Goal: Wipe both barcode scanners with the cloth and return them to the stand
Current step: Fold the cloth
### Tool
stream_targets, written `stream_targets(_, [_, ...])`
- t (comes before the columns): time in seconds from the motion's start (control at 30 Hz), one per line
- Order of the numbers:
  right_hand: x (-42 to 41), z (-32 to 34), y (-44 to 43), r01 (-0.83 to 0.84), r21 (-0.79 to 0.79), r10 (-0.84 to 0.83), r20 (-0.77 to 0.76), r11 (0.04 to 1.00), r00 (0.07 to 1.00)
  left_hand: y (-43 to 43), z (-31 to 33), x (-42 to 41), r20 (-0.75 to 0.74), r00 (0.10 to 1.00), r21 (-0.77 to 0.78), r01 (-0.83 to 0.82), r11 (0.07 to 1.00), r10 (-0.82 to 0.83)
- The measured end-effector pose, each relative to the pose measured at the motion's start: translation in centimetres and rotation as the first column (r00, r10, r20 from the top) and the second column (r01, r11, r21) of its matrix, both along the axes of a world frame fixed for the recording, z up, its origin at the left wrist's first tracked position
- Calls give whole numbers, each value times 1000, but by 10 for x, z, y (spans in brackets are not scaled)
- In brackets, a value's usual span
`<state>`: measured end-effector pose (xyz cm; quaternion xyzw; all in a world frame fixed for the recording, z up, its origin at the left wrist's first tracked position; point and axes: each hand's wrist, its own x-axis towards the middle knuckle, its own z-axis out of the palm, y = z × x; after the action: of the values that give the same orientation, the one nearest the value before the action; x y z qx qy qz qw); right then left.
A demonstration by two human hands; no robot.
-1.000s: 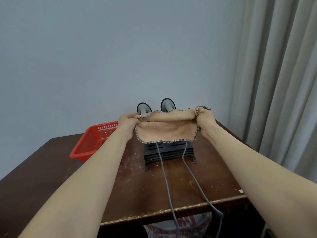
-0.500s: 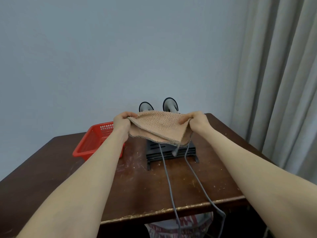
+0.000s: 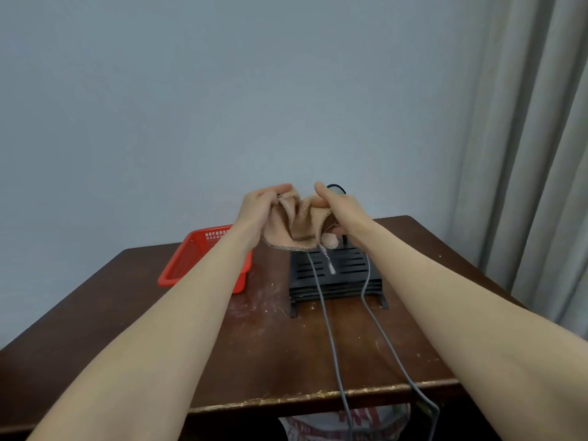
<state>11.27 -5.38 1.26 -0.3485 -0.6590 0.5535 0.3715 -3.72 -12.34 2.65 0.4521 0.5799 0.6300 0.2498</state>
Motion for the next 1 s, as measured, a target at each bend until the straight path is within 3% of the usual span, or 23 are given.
stream_targets(0.13, [-26,13,-10,-108,-39,106,-60,993,993,-11,16,4,29,978,-90,209,974,-207])
stream_targets(0.2, [-40,15,-12,-85,-107,69,-141,991,988,-17,20,-8,77,970,-83,236,968,-230])
stream_targets(0.33, [-70,16,-12,-36,-202,-11,-227,979,974,-25,18,-45,56,990,-40,-131,991,133])
stream_targets(0.4, [-85,15,-11,-65,-224,11,-238,972,971,-27,9,-69,6,966,-125,-254,959,257])
stream_targets(0.53, [-119,15,-18,-177,-240,93,-323,955,942,-38,-8,-99,7,973,-356,-213,910,230])
stream_targets(0.6, [-140,13,-17,-199,-221,119,-330,955,936,-38,-14,-115,40,973,-328,-202,923,227])
stream_targets(0.73, [-172,3,-15,-151,-212,89,-277,965,957,-35,-22,-150,2,932,-172,-357,918,363])
stream_targets(0.87, [-199,-14,-13,-224,-160,199,-157,961,967,-26,-38,-176,-150,874,-195,-485,853,463])
stream_targets(1.0, [-228,-37,-3,-81,-23,82,37,996,996,-16,-62,-194,-189,843,-225,-537,813,504])
